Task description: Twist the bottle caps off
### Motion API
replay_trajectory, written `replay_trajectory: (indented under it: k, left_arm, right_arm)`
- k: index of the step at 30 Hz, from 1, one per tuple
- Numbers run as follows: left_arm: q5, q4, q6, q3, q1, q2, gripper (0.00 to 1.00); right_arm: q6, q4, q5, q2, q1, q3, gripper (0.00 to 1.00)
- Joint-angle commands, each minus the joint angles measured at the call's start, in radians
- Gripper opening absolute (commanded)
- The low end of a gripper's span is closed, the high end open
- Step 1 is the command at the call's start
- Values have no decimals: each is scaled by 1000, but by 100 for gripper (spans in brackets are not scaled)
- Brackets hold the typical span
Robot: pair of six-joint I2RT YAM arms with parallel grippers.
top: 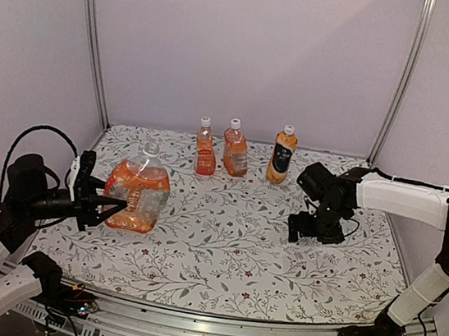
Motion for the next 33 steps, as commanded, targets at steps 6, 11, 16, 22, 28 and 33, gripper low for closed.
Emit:
replay_trajectory:
  k: [6, 11, 16, 22, 28, 33]
  left_arm:
    - [213, -57, 180, 124, -59, 40, 19]
    - [210, -63, 197, 150, -95, 75, 20]
    - [208, -63, 190, 178, -115, 98, 20]
    - [207, -54, 188, 180, -121, 114, 20]
    - [198, -44, 179, 179, -123, 116, 20]
    - [191, -25, 169, 162, -126, 115, 20]
  right_arm:
    - [-363, 570, -532, -343, 243, 228, 98]
    - [-387, 721, -557, -227, 372, 429, 97]
    - [-483, 730, -640, -59, 459, 621, 96]
    - [-489, 724, -641, 56, 478, 686, 84]
    - [-452, 713, -667, 117, 477, 685, 65]
    - [-449, 694, -653, 138, 478, 675, 45]
